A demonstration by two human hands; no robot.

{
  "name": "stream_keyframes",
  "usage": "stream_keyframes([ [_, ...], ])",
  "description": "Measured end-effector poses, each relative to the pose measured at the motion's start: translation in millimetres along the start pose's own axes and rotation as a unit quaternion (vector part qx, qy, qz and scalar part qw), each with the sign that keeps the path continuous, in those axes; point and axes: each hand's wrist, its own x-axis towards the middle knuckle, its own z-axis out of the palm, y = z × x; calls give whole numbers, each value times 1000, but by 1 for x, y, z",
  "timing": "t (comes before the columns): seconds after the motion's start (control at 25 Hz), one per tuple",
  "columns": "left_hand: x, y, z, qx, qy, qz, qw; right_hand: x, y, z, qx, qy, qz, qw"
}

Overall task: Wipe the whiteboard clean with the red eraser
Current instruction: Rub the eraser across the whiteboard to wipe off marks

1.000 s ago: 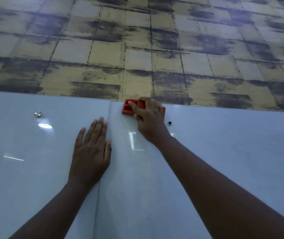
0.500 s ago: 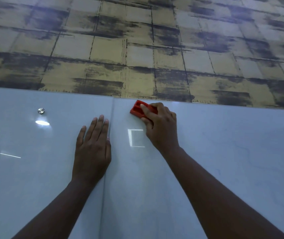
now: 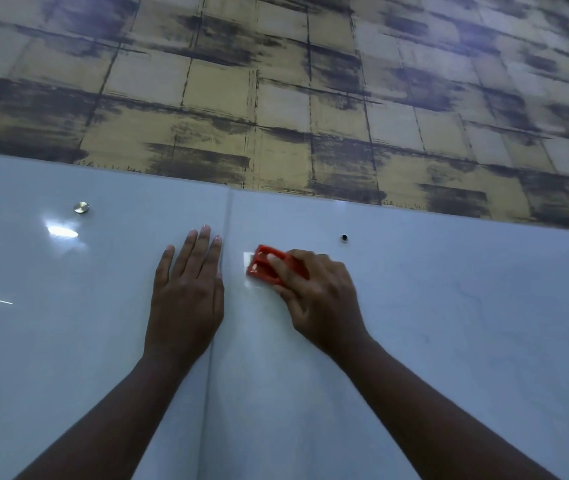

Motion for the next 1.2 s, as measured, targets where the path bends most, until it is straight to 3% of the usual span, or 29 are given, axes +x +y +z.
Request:
stream_keyframes([
  [0.16,-3,-1,-2,-8,15,6,1000,-16,49,-11,-37,50,161,985],
  [0.24,-7,0,-2,-9,21,6,1000,-37,60,-17,-44,62,199,977],
  [0.48,-13,6,-5,9,20,0,1000,-48,17,2,-16,96,330,939],
  [0.72,-23,4,-8,-23,8,-5,1000,-76,-84,12,20,28,117,993],
  [0.92,-40,4,-17,-18,-4,7,1000,-102,-71,-14,28,-15,-6,999],
  [1.04,-45,6,-22,-20,0,6,1000,-101,-31,-30,-12,-18,23,1000],
  [1.2,-55,9,-24,-14,5,-1,1000,-123,22,-47,-61,3,179,982],
])
